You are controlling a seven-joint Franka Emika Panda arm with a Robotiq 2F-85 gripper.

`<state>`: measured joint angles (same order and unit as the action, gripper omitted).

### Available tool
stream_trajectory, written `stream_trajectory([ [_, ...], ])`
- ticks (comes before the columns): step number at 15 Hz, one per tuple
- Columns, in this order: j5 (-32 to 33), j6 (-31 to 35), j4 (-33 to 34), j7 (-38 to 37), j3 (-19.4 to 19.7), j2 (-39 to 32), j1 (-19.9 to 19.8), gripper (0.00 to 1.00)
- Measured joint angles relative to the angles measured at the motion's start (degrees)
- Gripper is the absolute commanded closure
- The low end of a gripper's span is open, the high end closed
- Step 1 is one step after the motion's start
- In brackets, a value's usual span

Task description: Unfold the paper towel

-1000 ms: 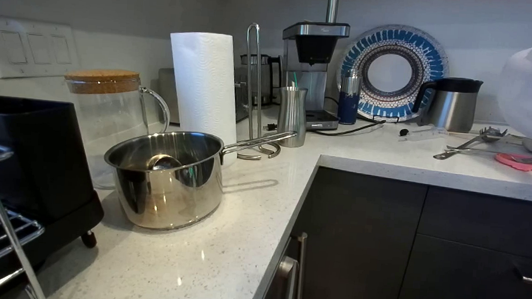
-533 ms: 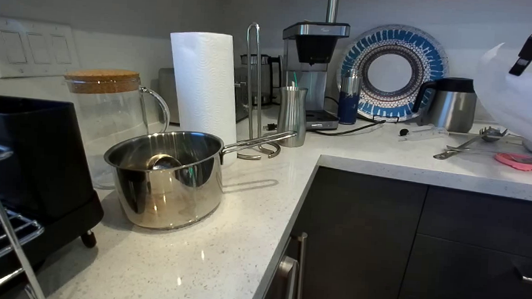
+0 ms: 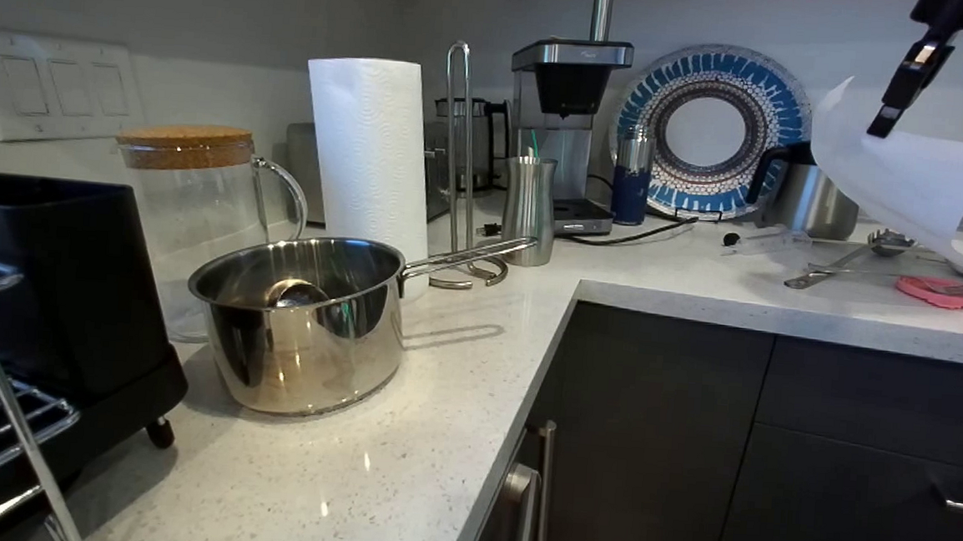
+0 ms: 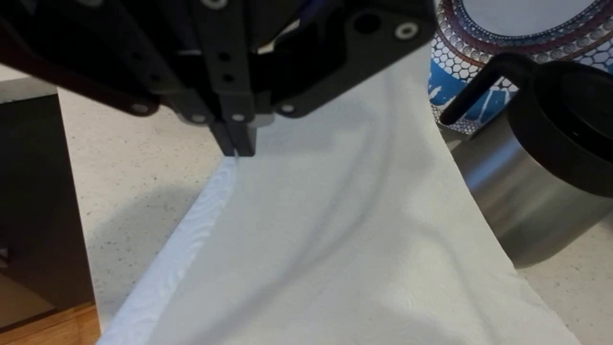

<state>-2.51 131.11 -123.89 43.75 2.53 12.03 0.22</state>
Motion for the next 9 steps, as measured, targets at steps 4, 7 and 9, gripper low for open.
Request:
stream_trajectory([
  [4,0.0,-1.24,1.41,-3.3,-1.69,-0.52,1.69,1.0],
  [7,-0.07,-1.23,3.42,-5.96,-2.43,-1.81,2.63,1.0],
  [9,-0.07,-1.08,5.12,-7.93,-2.75,-3.22,3.01,1.0],
])
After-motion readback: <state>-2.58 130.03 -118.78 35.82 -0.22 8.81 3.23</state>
